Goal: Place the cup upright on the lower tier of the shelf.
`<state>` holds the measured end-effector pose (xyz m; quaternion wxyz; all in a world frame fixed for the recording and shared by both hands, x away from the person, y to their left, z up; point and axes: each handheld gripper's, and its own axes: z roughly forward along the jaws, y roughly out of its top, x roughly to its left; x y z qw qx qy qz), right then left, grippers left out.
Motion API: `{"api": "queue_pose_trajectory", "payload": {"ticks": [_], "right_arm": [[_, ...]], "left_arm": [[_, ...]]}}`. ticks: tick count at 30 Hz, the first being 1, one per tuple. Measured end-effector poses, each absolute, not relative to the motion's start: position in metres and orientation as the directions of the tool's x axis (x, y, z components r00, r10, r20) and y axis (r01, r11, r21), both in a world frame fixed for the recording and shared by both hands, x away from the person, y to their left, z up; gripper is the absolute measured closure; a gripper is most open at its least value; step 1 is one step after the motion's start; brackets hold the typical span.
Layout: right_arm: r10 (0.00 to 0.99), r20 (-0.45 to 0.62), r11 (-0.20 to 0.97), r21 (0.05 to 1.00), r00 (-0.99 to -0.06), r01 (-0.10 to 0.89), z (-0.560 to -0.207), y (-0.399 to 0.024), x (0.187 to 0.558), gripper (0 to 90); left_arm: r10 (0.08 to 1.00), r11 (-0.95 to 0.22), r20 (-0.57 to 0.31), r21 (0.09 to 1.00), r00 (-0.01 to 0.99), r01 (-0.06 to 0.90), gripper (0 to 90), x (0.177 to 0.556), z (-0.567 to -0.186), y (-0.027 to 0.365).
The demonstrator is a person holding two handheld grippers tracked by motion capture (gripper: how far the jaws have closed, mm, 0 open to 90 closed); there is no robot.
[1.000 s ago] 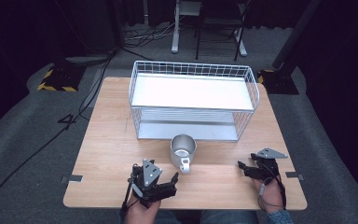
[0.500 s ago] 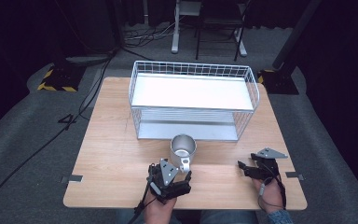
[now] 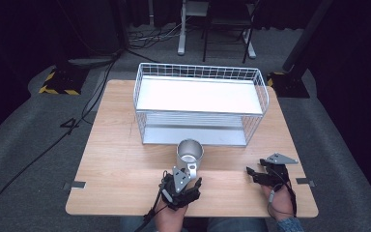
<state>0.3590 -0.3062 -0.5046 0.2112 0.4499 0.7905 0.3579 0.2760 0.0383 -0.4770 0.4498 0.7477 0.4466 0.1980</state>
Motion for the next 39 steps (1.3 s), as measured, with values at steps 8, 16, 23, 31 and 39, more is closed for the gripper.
{"api": "queue_pose_trajectory", "payload": {"ticks": [8, 16, 23, 31, 39], "right_arm": [[0.864, -0.011, 0.337, 0.756, -0.504, 0.561, -0.505, -0.306, 0.359, 29.6], [0.863, -0.013, 0.339, 0.756, -0.505, 0.561, -0.504, -0.306, 0.358, 29.7], [0.861, -0.017, 0.343, 0.756, -0.508, 0.557, -0.505, -0.306, 0.358, 29.7], [0.861, -0.019, 0.345, 0.756, -0.508, 0.556, -0.504, -0.305, 0.358, 29.4], [0.859, -0.019, 0.347, 0.756, -0.512, 0.554, -0.504, -0.305, 0.358, 29.3]], "left_arm": [[0.836, -0.161, -0.146, 0.855, 0.529, 0.492, 56.9, 0.278, -0.474, 0.041], [0.841, -0.168, -0.142, 0.849, 0.522, 0.502, 59.0, 0.281, -0.470, 0.038], [0.855, -0.187, -0.107, 0.848, 0.507, 0.496, 67.0, 0.277, -0.465, 0.050], [0.878, -0.164, -0.114, 0.841, 0.465, 0.516, 66.4, 0.283, -0.462, 0.074], [0.872, -0.183, -0.109, 0.833, 0.478, 0.523, 70.6, 0.289, -0.465, 0.075]]}}
